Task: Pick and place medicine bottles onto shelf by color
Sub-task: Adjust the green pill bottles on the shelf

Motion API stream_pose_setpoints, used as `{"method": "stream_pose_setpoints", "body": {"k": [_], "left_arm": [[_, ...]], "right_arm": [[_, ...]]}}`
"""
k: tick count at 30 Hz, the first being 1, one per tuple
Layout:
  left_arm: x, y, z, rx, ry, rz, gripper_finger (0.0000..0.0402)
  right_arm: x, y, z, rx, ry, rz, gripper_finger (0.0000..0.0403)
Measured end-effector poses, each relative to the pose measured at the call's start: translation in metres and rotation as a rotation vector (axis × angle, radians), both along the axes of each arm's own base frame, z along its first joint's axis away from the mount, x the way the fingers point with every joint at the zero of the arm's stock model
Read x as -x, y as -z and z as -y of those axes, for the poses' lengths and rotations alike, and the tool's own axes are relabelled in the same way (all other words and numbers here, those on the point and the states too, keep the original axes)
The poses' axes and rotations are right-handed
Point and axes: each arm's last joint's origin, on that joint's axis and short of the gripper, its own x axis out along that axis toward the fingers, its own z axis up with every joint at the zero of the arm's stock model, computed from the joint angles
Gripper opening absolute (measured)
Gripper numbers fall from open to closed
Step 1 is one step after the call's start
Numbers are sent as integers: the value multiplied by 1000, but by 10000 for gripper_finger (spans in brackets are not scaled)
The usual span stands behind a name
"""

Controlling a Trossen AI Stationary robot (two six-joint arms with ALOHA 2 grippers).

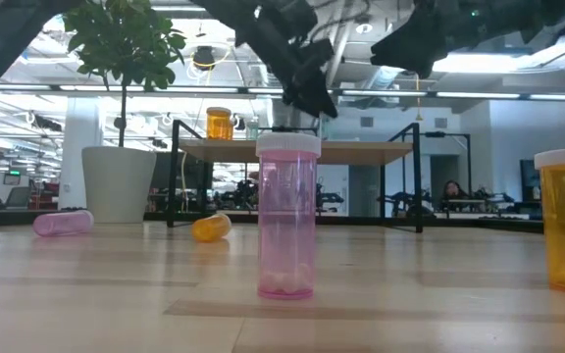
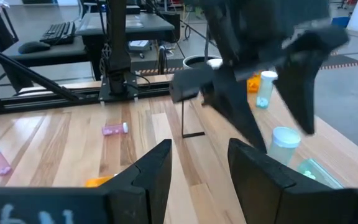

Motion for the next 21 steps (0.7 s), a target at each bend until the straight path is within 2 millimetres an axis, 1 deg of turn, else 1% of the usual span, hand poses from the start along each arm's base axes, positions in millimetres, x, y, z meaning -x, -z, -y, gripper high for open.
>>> {"method": "stream_pose_setpoints", "body": {"k": [4,6,17,21], "left_arm": [[-7,19,-7,14,-16,-35,256],[-8,23,-10,23,-29,-46,256],[-5,18,-12,15,-51,-28,254],[-5,18,-12,9,-47,-30,231]], "right_arm": [[0,0,0,-1,0,-2,179],[0,1,0,-2,0,-6,179],[0,1,0,-4,1,-15,179],[0,1,0,-4,1,-15,179]]}}
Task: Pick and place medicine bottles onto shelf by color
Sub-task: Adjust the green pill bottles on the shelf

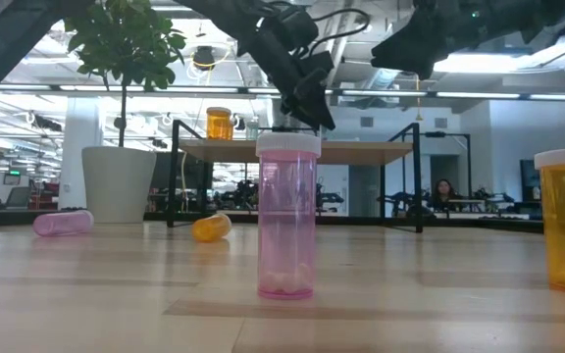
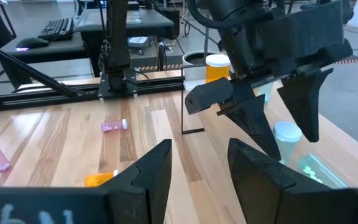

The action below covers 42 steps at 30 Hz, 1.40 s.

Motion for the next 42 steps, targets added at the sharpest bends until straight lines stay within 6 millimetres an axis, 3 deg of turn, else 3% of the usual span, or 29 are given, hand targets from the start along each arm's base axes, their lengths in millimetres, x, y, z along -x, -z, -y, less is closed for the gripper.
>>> {"method": "stream_pose_setpoints", "body": {"k": [17,34,42], "left_arm": [[5,-5,2,53,24,4,83],[54,-56,16,90,-20,-48,88],[67,-59,8,149,-131,-71,88]], "right_arm": [[0,0,0,-1,0,0,179],[0,0,0,0,-1,2,179],[0,0,0,-1,-1,0,179]]}}
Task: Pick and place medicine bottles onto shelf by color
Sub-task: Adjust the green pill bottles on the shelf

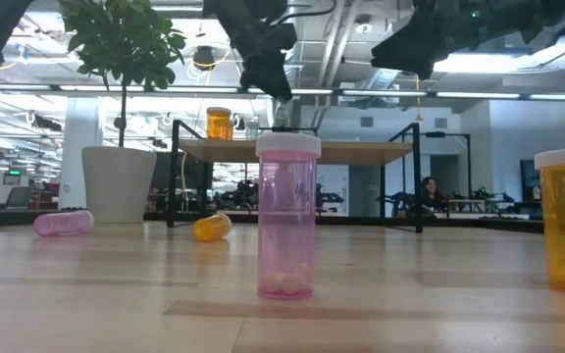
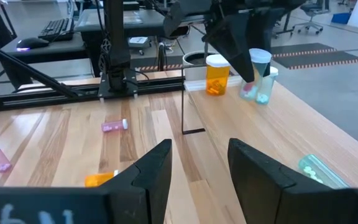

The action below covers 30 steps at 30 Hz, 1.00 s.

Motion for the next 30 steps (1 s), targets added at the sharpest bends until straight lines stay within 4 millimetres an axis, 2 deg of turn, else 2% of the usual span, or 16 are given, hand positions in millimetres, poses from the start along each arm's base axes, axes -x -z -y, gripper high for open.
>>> {"method": "stream_pose_setpoints", "body": {"k": [6,11,16,21,26,30], "left_arm": [[-1,-4,8,-34,-29,-5,88],[13,-10,18,-50,-32,29,87],[35,0,29,-82,-75,142,87],[54,13,34,-114,-216,223,87],[59,24,32,-137,-406,190,87],[55,34,29,-137,-469,155,87]], "right_arm": [[0,0,0,-1,0,-3,179],[0,1,0,-1,-1,-6,179],[0,0,0,0,-1,-2,179],[-3,1,1,1,0,3,179],[-12,6,3,-2,0,3,179],[-18,10,5,-4,0,-2,179]]}}
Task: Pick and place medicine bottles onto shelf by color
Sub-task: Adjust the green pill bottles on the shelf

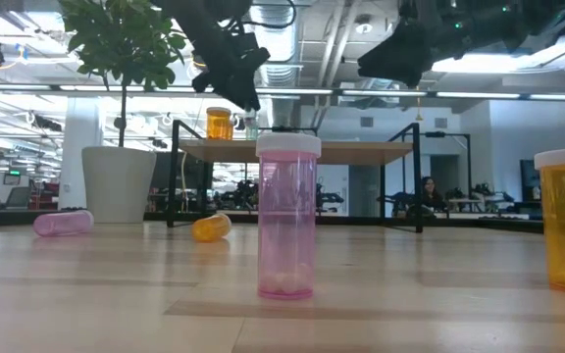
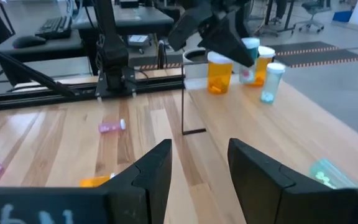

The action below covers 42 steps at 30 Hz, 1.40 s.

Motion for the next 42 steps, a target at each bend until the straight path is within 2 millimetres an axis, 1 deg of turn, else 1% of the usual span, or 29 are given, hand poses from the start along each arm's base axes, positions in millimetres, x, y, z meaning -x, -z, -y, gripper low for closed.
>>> {"method": "stream_pose_setpoints", "body": {"k": [11,15,20,34,37,42], "left_arm": [[-5,6,-2,-1,-37,-9,87],[-12,21,-4,40,-15,-49,87],[-17,30,-6,51,-14,-72,87],[-16,30,-6,54,-19,-85,88],[-16,30,-5,61,-20,-80,102],[-15,30,-5,66,-23,-80,146]], "right_arm": [[-2,2,1,-1,0,-5,179],[-2,2,1,-1,0,-5,179],[-2,2,1,-1,0,-6,179],[-2,2,1,1,0,-8,179],[-2,2,1,1,0,-8,179],[-2,2,1,1,0,-8,179]]}}
